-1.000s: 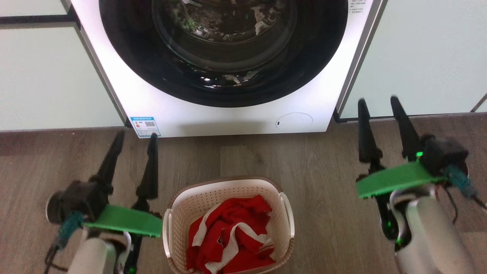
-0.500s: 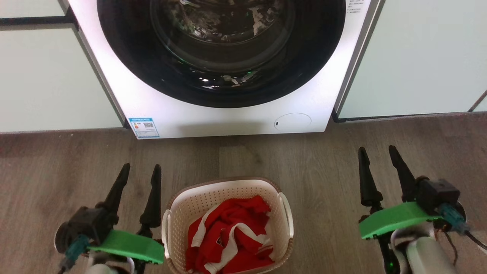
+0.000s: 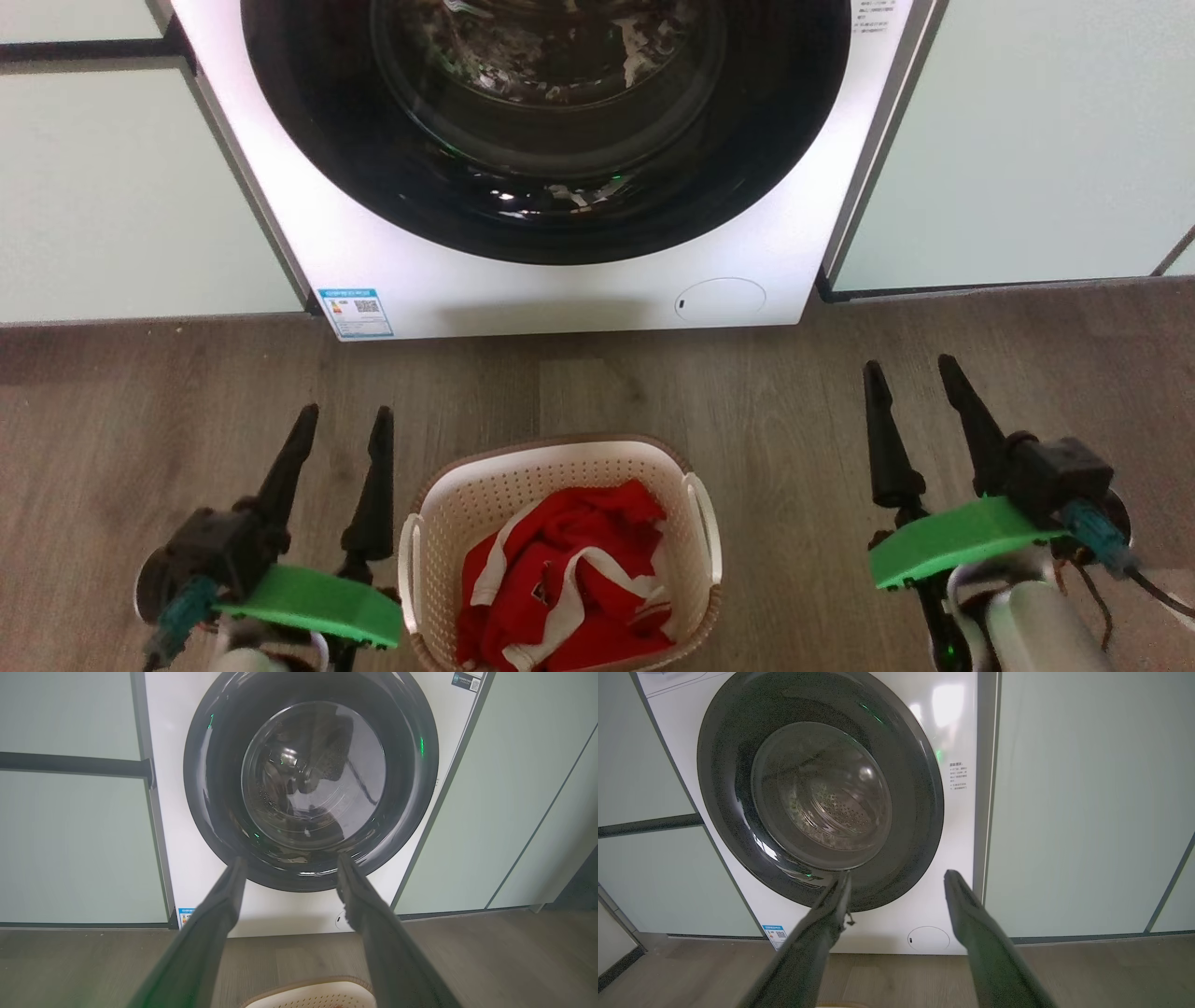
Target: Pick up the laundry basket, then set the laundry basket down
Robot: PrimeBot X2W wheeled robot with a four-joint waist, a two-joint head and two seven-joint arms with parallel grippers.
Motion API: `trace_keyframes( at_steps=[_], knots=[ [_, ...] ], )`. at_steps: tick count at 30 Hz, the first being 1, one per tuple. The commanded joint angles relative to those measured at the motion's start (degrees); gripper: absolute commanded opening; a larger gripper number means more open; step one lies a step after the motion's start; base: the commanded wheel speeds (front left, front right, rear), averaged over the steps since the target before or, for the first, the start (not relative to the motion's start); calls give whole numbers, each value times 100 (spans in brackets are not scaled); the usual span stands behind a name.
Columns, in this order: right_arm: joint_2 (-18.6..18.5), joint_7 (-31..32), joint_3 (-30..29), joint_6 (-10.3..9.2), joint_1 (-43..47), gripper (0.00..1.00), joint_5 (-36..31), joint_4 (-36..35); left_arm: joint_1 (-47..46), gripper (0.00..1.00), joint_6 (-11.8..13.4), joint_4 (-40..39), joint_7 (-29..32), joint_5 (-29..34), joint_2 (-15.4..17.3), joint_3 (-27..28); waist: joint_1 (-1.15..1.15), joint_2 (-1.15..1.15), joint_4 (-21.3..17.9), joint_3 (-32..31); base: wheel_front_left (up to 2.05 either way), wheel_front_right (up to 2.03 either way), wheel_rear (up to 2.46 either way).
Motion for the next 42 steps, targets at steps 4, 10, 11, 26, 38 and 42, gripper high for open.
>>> trace_keyframes(
  at_steps=[4, 10, 11, 26, 38, 42],
  knots=[
    [21, -28, 143, 40, -271, 100, -83, -234, -315, 100, -22, -167, -28, 70, -32, 227, 0, 0, 15, -9, 0, 0, 0],
    [21, -28, 137, 40, -279, 100, -103, -232, -323, 100, -29, -158, -28, 85, -36, 250, 0, 0, 17, -12, 0, 0, 0],
    [21, -28, 136, 40, -281, 100, -102, -231, -325, 100, -30, -154, -28, 86, -37, 252, 0, 0, 16, -11, 0, 0, 0],
    [21, -28, 126, 40, -260, 100, -94, -204, -335, 100, -36, -85, -28, -5, -38, 231, 0, 0, 29, 6, 0, 0, 0],
    [-3, 18, 36, 1, 134, 0, 75, 308, 58, 0, 6, 472, 22, -259, -10, 39, 0, 0, 32, 18, 0, 0, 0],
    [-22, 70, 12, 2, 118, 0, 350, 324, 25, 0, 8, 488, 76, -531, 6, 60, 0, 0, 33, 17, 0, 0, 0]
  ],
)
